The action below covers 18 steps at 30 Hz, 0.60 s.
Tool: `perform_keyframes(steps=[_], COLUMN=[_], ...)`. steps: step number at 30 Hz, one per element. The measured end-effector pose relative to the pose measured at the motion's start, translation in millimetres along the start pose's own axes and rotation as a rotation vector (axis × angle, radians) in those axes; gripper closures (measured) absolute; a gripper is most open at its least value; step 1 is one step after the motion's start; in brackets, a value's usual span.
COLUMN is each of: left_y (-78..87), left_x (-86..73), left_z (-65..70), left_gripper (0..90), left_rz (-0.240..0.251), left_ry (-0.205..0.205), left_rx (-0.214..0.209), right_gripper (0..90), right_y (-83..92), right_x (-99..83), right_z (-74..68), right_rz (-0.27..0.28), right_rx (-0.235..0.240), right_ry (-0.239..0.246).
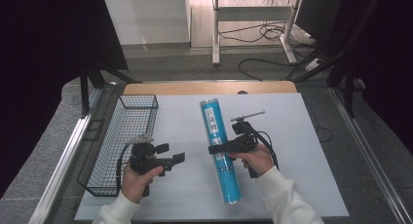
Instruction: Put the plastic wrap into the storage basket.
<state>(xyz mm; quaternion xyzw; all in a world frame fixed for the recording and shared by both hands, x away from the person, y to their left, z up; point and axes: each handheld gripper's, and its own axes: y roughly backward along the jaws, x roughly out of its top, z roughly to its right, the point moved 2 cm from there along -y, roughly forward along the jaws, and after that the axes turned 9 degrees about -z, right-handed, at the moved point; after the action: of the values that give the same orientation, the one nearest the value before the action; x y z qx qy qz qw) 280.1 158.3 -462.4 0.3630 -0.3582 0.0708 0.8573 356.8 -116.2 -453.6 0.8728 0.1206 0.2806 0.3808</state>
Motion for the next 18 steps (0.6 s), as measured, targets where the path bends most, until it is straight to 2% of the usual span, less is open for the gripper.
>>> perform_keyframes(steps=[3,4,5,6,9,13,18], left_y=[-2.8,-6.3,-6.3,-11.5,-18.0,-32.4,-48.0], left_x=[8.9,15.2,15.2,21.5,27.2,37.2,45.8], left_z=[-0.2,-0.1,-0.1,0.7,2.1,0.1,-2.7], left_gripper=[12.1,11.1,10.7,9.7,8.1,6.6,6.2], left_rz=[0.017,0.030,0.030,0.030,0.026,0.020,0.008], left_ry=[0.021,0.037,0.037,0.049,0.047,0.083,0.093], left_rx=[-0.043,-0.085,-0.085,-0.124,-0.132,-0.224,-0.255], right_gripper=[32.1,32.0,32.1,32.0,32.1,32.0,32.1], right_y=[-0.5,-1.4,-1.7,-2.2,-2.9,-4.8,-7.1], right_x=[-1.4,-1.7,-1.8,-1.9,-1.9,-2.2,-1.9], right_z=[-2.7,-3.6,-3.7,-3.8,-3.7,-3.4,-4.1], right_rz=[0.000,0.000,0.000,0.001,0.005,0.006,0.010], right_rx=[0.007,0.013,0.014,0.017,0.020,0.027,0.030], right_ry=[0.008,0.009,0.010,0.010,0.012,0.014,0.019])
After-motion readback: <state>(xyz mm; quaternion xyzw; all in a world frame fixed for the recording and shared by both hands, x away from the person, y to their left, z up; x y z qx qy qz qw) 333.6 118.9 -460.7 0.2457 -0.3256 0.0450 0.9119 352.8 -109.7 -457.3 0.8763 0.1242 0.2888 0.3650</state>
